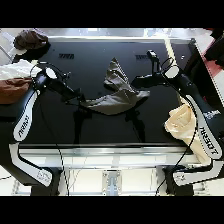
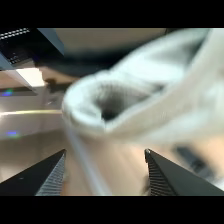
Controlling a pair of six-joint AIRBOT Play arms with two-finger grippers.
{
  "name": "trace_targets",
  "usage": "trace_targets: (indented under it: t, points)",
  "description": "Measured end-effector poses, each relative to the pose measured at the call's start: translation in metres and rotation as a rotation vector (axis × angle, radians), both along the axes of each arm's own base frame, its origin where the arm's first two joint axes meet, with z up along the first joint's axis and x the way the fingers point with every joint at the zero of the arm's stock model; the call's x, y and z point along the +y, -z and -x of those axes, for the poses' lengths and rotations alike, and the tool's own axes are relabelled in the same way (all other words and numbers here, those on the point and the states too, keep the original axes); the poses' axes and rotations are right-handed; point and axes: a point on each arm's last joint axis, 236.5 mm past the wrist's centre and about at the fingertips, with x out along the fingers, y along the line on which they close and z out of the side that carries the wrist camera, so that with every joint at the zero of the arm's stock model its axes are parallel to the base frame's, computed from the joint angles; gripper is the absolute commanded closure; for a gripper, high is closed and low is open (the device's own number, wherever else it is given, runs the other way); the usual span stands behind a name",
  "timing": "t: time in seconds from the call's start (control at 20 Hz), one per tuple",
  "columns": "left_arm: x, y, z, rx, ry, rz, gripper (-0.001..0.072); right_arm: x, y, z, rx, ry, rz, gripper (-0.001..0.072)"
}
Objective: Fold the shirts.
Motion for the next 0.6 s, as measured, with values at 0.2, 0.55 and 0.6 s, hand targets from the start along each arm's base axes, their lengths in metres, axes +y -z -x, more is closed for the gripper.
trace_targets:
  t: [0.2, 0.55, 0.6]
  points:
    - [-0.019, -0.009, -0.029, -0.004, -0.251, 0.076, 0.0168, 0.0, 0.001, 0.002, 0.007, -0.006, 0.002, 0.0303]
    - [-0.048, -0.002, -0.016, 0.116, -0.419, 0.035, 0.0168, -0.001, 0.002, 0.002, 0.007, -0.01, 0.015, 0.0304]
    - [-0.048, -0.002, -0.011, 0.13, -0.421, 0.016, 0.0168, -0.002, 0.003, 0.002, 0.007, -0.011, 0.018, 0.0303]
